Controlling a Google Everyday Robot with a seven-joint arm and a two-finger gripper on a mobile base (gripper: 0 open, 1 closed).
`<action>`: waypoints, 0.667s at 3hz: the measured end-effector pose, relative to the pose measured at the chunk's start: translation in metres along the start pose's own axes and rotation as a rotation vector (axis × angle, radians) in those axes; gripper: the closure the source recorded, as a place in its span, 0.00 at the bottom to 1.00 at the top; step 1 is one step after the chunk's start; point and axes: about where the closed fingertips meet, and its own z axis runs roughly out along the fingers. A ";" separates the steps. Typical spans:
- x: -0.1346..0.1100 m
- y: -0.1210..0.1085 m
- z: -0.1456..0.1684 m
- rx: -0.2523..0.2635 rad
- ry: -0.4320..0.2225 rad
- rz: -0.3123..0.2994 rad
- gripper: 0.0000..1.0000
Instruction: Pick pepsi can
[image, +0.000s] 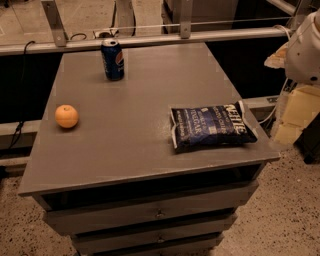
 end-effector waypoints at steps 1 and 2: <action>0.000 0.000 0.000 0.000 0.000 0.000 0.00; -0.034 -0.008 0.031 -0.043 -0.078 -0.036 0.00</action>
Offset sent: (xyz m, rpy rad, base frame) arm 0.0645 0.0907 -0.0581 0.1961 0.0584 0.1701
